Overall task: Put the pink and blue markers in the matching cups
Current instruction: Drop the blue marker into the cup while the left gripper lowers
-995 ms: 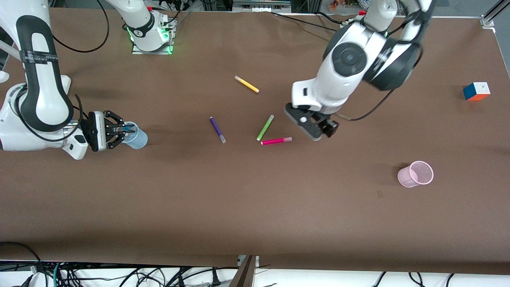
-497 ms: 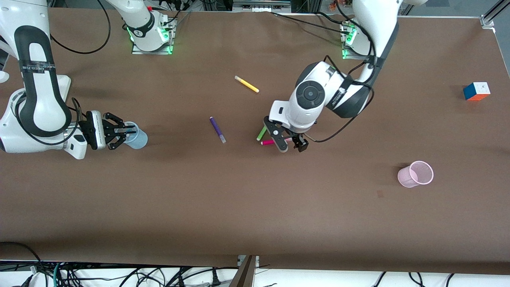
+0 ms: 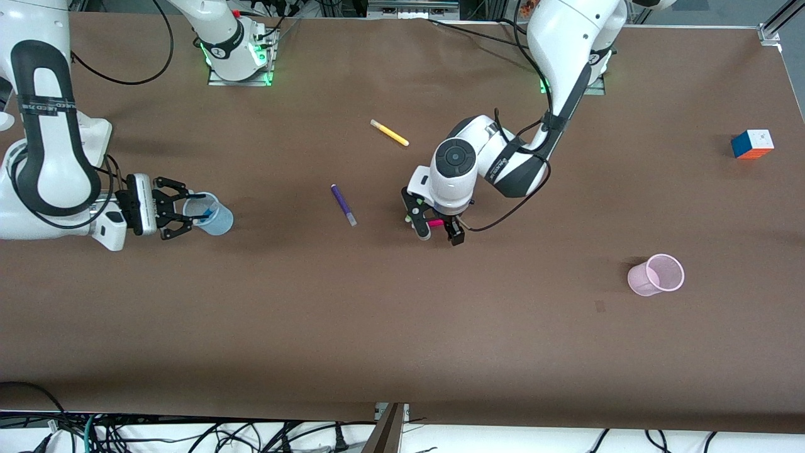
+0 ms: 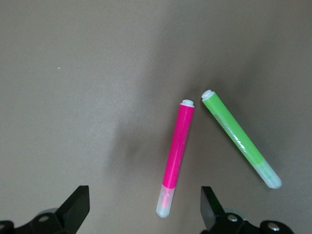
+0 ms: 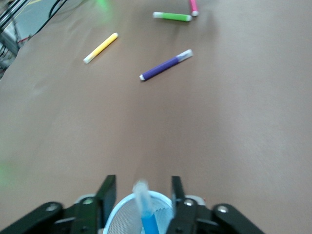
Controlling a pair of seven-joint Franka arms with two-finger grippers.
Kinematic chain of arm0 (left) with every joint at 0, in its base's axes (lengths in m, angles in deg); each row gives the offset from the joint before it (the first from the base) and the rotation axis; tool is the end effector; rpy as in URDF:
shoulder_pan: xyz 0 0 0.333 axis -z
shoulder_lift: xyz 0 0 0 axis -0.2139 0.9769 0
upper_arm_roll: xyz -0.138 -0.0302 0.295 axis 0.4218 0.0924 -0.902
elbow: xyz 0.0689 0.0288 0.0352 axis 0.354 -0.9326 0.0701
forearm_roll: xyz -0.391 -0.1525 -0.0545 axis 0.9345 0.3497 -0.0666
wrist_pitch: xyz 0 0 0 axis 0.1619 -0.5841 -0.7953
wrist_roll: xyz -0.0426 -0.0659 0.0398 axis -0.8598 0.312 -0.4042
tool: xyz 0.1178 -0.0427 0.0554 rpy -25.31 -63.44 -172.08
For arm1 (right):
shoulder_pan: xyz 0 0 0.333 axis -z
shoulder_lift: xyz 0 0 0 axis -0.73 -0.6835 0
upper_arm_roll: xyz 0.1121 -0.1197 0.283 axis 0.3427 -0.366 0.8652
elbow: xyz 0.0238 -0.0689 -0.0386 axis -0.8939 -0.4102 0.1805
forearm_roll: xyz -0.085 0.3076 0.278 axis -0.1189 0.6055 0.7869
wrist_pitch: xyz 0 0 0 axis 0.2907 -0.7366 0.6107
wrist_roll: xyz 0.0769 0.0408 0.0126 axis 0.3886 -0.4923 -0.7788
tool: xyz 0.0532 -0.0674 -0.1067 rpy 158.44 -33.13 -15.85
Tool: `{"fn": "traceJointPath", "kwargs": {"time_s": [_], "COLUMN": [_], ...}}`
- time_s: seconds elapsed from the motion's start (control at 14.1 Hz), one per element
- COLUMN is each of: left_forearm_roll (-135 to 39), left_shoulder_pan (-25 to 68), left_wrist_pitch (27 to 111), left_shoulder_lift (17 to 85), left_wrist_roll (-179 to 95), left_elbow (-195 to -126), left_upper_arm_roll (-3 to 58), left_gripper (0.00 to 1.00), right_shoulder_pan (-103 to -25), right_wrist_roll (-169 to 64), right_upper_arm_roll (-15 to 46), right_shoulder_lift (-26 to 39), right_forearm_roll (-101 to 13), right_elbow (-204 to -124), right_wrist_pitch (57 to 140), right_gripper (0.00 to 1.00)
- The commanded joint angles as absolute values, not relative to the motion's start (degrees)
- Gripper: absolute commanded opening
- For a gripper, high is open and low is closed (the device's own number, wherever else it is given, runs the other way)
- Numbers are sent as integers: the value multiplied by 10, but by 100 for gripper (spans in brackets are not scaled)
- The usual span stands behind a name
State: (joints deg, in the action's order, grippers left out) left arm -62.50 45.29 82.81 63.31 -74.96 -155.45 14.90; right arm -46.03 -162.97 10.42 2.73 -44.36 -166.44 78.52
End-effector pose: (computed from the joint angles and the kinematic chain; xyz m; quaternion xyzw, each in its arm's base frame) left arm 0.5645 -0.4360 0.1857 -0.8303 0.5571 0.0090 0.0079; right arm 0.6173 -0.0420 0.2468 -0.6620 -0.6542 -0.1074 0.3496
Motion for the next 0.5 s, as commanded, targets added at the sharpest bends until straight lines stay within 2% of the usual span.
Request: {"fn": "traceJointPath", "kwargs": {"time_s": [0.0, 0.43], "left_forearm_roll": [-636, -636], "left_shoulder_pan": [458, 459], "left_wrist_pitch": [862, 908], "left_shoulder_lift": [629, 645], "left_wrist_roll": [-770, -785], "left_elbow": [-1575, -1597], "left_upper_arm_roll": [142, 142], "left_gripper": [100, 100], "right_shoulder_pan": [-453, -466], "right_wrist_roll": [-1502, -1045], "right_upper_arm_roll": [110, 115], "right_shoulder_lift": [35, 36], "right_forearm_roll": [-432, -506], "right_elbow": [-1631, -1521], "right_wrist_pitch": [774, 724], "right_gripper": [100, 100]}}
